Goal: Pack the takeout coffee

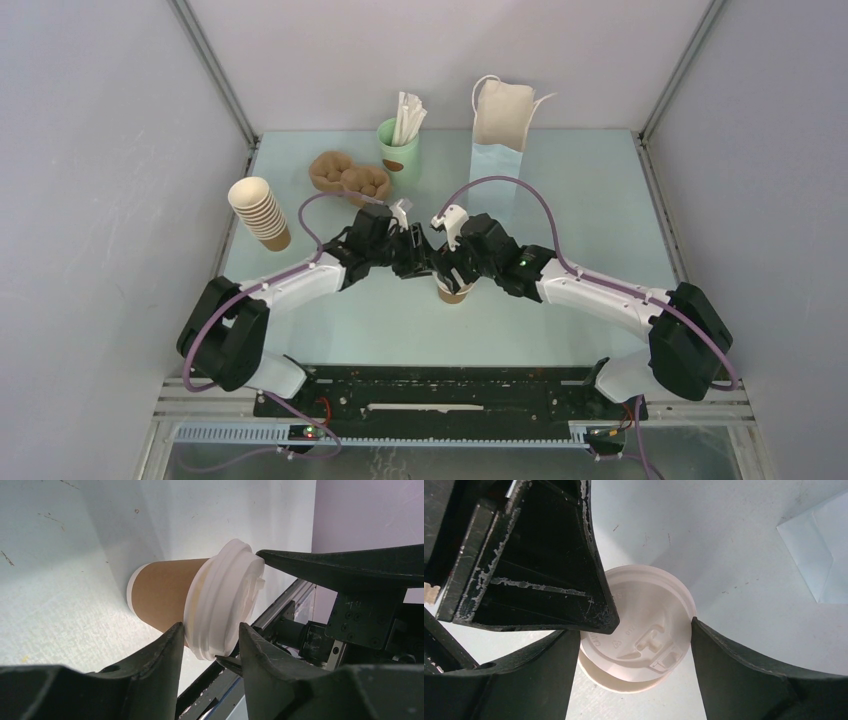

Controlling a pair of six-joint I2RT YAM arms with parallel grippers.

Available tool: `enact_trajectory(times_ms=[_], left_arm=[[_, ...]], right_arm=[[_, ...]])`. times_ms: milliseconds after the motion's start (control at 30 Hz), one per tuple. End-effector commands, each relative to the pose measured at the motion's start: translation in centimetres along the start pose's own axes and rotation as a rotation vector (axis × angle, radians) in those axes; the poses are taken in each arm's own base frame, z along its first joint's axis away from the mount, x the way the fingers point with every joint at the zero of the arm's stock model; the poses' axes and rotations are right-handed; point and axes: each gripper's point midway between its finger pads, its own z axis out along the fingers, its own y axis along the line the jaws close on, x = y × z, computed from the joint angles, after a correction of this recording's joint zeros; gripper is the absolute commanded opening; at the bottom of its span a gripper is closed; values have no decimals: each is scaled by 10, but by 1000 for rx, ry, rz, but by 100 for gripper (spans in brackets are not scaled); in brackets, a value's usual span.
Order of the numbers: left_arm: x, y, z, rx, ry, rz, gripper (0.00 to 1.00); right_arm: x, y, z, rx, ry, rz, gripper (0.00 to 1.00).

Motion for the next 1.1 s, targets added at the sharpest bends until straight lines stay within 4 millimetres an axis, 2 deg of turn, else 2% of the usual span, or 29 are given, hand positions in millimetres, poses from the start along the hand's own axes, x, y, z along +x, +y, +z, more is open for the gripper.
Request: enact_trajectory(times_ms=[0,467,633,900,1067], left_arm=[[-1,-7,-7,30,-16,9,51],[-13,12,-23,-48,-103,10,81],[-16,22,-30,-75,-140,-3,87],[-20,45,-49,-118,-204,-44,91],[-21,61,-57,-150,-235,-77,90]], right_arm=[[-25,1,-3,13,-66,8,82],[-39,2,-16,16,-78,67,81],[-46,-1,-23,34,-64,100,81],[-26,5,-35,36,110,196,81],[-13,6,-33,58,222,219,81]])
